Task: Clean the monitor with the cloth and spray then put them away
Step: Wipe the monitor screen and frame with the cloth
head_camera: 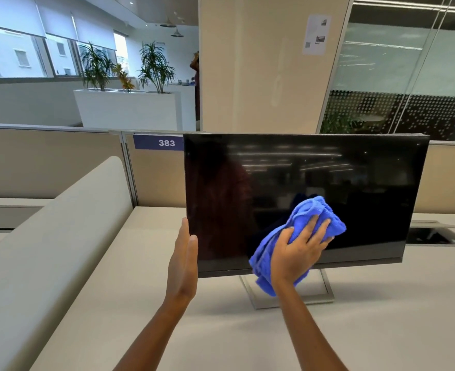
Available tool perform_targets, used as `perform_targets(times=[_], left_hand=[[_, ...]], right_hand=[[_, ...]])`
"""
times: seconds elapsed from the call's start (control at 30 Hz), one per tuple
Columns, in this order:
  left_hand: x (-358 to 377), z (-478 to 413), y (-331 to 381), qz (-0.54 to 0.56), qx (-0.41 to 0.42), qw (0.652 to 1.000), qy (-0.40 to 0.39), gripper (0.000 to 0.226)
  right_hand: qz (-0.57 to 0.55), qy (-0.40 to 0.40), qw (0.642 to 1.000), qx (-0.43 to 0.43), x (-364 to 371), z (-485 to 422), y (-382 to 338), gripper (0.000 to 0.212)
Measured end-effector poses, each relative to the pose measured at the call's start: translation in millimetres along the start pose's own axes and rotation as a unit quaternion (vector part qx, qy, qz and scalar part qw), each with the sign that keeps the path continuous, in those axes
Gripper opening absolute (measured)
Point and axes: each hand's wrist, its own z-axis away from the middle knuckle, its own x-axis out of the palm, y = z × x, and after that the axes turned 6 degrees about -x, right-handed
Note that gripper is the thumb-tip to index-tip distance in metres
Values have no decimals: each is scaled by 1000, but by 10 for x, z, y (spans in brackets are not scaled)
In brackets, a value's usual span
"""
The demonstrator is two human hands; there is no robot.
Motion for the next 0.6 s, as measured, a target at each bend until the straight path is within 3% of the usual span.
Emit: perform_targets(times=[0.13,0.23,0.43,0.6], left_hand=[[-24,-22,11,10,-3,1000,3,61],[-50,-34,38,15,9,1000,-3,56],[-48,22,-13,9,-11,1000,-6,68],[77,206,-159,-39,-4,999,13,57]], right_hand=[[-6,-59,997,-43,140,412,-405,52],[18,-109,981,-162,282,841,-540,55],[74,-137,909,-386,313,1153,-322,55],[134,-149,833,-516,122,829,195,56]])
